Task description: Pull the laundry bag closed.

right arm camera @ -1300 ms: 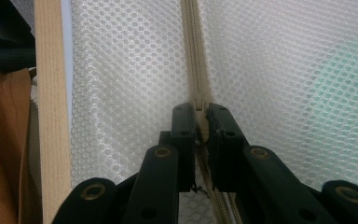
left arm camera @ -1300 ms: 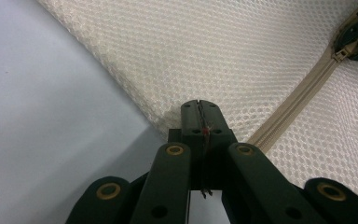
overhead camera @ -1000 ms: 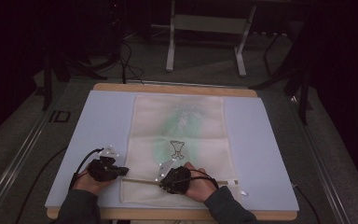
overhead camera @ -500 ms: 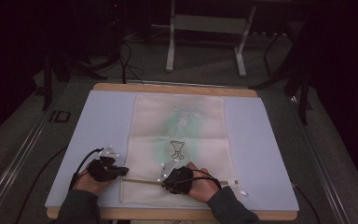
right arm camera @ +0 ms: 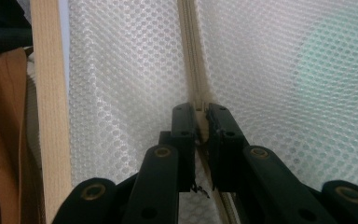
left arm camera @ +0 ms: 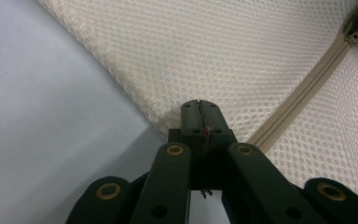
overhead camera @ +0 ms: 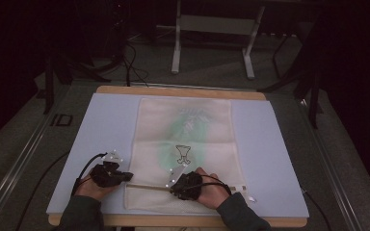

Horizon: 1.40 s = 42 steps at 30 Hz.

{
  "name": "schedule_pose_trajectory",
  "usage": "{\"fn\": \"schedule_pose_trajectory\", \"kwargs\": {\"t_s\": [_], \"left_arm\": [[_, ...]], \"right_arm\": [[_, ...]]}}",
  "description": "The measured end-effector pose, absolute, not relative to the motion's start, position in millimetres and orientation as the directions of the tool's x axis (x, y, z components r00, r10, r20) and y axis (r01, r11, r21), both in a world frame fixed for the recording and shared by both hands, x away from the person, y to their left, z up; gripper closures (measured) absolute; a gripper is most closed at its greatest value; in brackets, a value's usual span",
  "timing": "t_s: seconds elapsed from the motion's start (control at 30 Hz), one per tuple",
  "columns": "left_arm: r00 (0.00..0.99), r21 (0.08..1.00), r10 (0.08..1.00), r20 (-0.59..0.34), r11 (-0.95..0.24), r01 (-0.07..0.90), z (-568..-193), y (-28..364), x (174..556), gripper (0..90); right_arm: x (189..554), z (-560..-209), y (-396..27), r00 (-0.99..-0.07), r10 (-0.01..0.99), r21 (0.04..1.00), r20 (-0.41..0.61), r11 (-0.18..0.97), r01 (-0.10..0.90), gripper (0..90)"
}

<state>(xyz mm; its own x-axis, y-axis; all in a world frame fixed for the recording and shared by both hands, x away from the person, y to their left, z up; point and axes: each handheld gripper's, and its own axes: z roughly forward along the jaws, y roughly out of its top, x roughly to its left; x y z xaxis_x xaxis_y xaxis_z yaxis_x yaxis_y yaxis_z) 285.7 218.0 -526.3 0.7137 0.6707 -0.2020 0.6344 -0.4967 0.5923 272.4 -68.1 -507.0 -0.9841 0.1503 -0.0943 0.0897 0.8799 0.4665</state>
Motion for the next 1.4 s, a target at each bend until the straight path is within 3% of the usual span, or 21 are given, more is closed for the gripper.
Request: {"fn": "schedule_pose_trajectory", "kwargs": {"t_s": [1.4], "left_arm": [[0.713,0.591,0.672,-0.2,-0.498,0.635,-526,218,286,89.8]], "right_arm": [[270,-504,-91,-0.979,0.172,0.446,-0.107,0.889,0.107,82.3]]}}
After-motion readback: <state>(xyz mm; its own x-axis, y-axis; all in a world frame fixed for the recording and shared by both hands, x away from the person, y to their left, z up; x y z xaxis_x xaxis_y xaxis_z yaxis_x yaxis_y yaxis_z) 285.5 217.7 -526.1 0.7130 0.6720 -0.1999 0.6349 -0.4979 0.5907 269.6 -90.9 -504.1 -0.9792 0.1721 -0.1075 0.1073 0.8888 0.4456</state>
